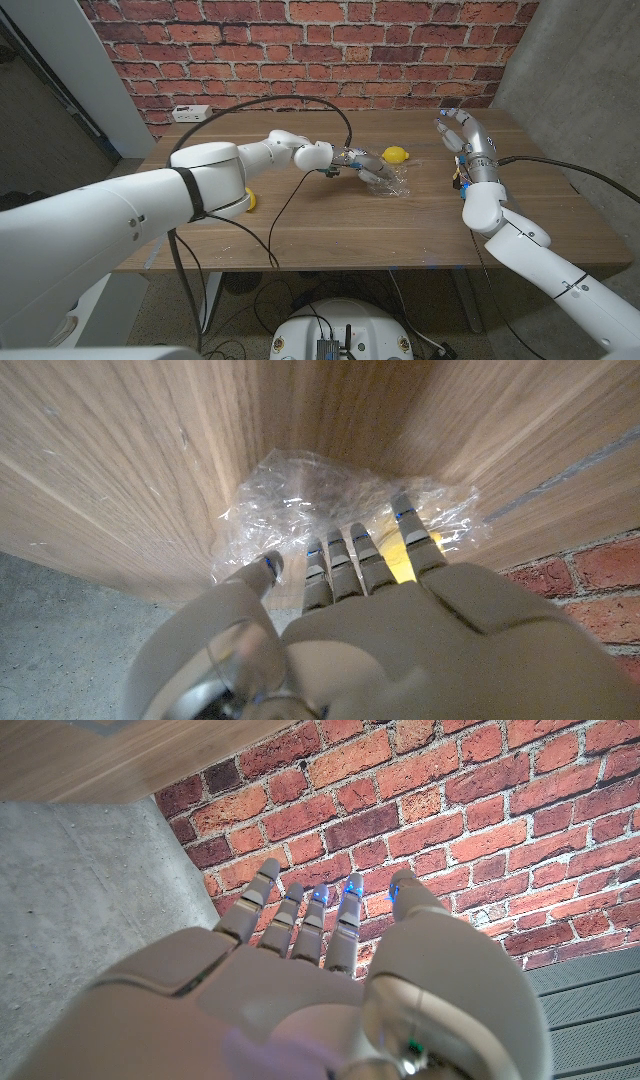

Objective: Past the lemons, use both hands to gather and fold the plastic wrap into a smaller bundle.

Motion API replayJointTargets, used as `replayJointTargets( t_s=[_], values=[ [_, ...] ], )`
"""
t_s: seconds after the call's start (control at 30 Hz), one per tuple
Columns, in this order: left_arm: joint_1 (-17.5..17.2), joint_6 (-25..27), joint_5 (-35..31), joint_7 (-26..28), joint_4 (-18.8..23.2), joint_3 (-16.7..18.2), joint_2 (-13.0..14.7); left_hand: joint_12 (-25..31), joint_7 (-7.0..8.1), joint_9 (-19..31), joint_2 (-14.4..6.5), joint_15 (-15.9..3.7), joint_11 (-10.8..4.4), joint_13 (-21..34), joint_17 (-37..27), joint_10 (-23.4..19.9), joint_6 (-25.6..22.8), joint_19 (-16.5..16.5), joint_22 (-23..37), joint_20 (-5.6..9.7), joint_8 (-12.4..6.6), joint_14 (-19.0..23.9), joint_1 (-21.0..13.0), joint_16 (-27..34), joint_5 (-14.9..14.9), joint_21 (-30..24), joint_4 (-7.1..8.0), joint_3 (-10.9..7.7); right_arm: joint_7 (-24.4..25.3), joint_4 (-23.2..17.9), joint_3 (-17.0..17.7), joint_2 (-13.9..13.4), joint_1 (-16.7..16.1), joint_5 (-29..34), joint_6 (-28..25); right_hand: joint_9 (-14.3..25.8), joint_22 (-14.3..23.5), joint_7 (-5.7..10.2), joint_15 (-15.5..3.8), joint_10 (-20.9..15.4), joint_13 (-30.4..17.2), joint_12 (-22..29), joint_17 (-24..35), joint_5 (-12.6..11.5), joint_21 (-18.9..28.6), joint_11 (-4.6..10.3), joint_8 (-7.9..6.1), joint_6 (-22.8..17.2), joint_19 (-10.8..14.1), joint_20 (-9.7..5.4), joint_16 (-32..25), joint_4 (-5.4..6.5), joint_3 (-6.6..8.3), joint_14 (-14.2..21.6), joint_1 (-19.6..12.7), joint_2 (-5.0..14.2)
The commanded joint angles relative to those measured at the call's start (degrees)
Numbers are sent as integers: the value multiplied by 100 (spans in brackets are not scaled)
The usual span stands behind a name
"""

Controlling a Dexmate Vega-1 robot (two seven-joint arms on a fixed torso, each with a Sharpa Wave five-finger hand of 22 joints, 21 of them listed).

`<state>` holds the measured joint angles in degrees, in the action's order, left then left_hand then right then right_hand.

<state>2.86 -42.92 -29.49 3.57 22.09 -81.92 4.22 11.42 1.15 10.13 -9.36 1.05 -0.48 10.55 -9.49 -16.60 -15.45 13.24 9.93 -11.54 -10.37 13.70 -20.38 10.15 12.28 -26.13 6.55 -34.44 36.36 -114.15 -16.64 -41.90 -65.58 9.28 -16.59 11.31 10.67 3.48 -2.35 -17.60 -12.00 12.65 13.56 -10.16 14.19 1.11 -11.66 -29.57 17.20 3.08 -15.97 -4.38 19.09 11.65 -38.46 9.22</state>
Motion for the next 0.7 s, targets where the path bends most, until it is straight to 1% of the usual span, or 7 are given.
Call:
replayJointTargets(
  t_s=[0.03,0.13,0.2,0.43,0.5,0.6,0.7],
  values=[
    [-27,-311,-276,1154,145,-28,194,104,88,11,155,-110,-108,31,-23,-262,-270,-51,38,52,-93,307,-15,90,-88,87,-159,-6,-6,-15,23,-1,-36,11,39,15,17,-37,-196,-25,-13,-6,17,-9,-11,-17,6,-5,46,16,-11,-30,18,-4,24,2],
    [-106,-448,-437,1925,227,23,310,251,96,16,281,-229,-173,66,-52,-778,-697,-10,68,169,-148,881,52,200,-169,153,-325,11,2,-23,28,7,-36,18,37,15,17,-40,-197,-24,-13,-8,16,-9,-12,-21,7,-5,45,18,-9,-33,17,-7,27,3],
    [-150,-518,-588,2470,295,41,387,311,143,18,385,-288,-203,83,-55,-989,-882,-3,79,223,-178,1050,54,219,-183,171,-430,33,-10,-21,29,6,-33,10,58,15,17,-42,-196,-26,-13,-8,15,-9,-13,-23,7,-5,45,17,-9,-36,15,-6,29,3],
    [-294,-712,-840,3713,345,176,511,332,171,25,558,-302,-183,113,-63,-1127,-1168,-106,97,311,-221,1099,36,177,-195,237,-619,75,-21,-34,9,6,-17,46,65,14,17,-38,-203,-29,-12,-10,13,-10,-15,-13,9,-5,48,16,-9,-43,13,-4,34,7],
    [-303,-745,-883,3845,327,185,509,334,169,26,573,-305,-179,117,-63,-1134,-1184,-113,98,307,-221,1097,31,173,-195,242,-638,78,-15,-42,8,18,-16,51,43,14,17,-38,-203,-32,-12,-9,12,-10,-15,-23,10,-3,48,16,-9,-45,13,-2,35,8],
    [-369,-749,-985,4158,563,258,651,342,178,27,605,-312,-185,127,-63,-1164,-1231,-119,100,306,-225,1097,12,164,-193,250,-689,80,1,-44,6,34,-21,55,73,14,16,-42,-202,-31,-12,-11,11,-10,-16,-16,11,-4,50,17,-8,-48,12,-2,36,9],
    [-472,-648,-1003,4196,912,425,842,340,182,28,615,-318,-192,132,-63,-1163,-1247,-116,102,308,-224,1101,-3,161,-191,251,-716,77,1,-38,14,33,-32,49,123,14,16,-41,-201,-29,-12,-13,11,-11,-17,-12,11,-5,50,17,-8,-51,11,-3,39,12]
  ],
)
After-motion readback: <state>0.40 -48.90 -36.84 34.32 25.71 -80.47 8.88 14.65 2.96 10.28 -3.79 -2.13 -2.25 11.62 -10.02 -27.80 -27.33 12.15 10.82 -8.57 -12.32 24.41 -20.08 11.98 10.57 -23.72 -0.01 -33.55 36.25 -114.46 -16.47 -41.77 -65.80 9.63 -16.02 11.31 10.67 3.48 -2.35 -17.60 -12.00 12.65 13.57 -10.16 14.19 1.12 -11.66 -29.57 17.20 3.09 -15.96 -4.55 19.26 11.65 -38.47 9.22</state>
